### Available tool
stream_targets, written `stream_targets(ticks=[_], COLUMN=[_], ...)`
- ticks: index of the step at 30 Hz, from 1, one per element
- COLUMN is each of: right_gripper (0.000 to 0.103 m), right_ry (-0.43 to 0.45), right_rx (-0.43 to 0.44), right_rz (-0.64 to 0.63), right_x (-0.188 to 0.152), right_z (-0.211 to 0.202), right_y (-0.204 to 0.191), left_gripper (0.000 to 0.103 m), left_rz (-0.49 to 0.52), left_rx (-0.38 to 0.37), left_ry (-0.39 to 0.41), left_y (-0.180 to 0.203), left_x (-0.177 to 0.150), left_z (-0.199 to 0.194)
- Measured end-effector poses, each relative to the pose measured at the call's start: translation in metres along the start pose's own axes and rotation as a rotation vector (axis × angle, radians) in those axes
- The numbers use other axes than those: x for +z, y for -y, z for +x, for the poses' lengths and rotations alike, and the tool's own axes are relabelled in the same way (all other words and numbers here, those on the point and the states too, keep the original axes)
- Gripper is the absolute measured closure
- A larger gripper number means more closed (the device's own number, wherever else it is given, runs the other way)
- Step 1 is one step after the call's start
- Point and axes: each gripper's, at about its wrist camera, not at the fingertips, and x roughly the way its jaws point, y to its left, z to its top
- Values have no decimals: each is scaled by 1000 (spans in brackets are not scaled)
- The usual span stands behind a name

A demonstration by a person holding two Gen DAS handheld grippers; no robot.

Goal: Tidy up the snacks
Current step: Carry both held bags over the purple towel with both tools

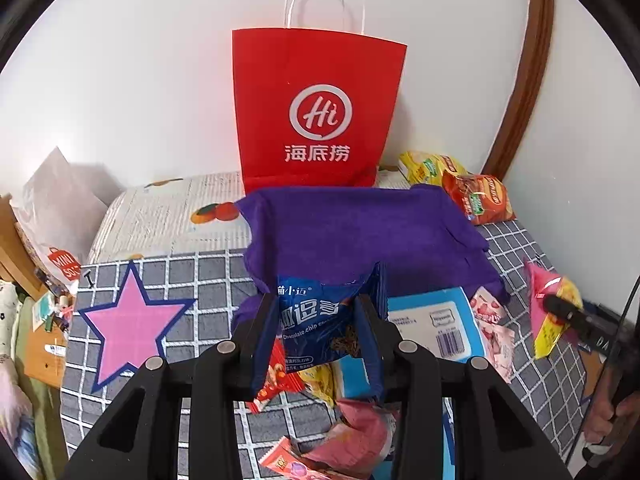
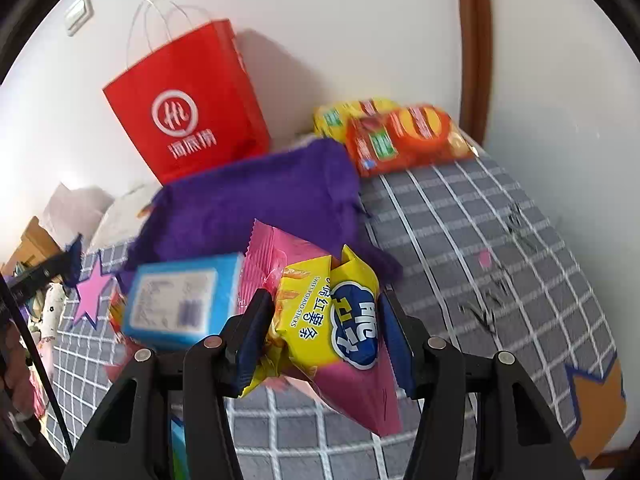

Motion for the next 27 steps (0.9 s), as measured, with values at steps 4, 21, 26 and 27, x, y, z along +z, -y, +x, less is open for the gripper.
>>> stream_targets(ticks=[4,21,26,27], right_gripper=[49,49,49,49], right_ry=[26,92,74,72], right_rx=[20,130,135,136], right_rz=[-22,-108,-122,-124], right_x=[24,117,134,136], right_z=[-1,42,73,76], right_y=[-14,-63,-67,-68], left_gripper=[66,66,66,66], left_rz=[2,15,23,23], left_rx=[12,29,32,33], left_ry=[3,-25,-42,-46], left_y=[-2,0,-1,-1], left_x=[11,70,82,85], left_z=[4,70,96,102])
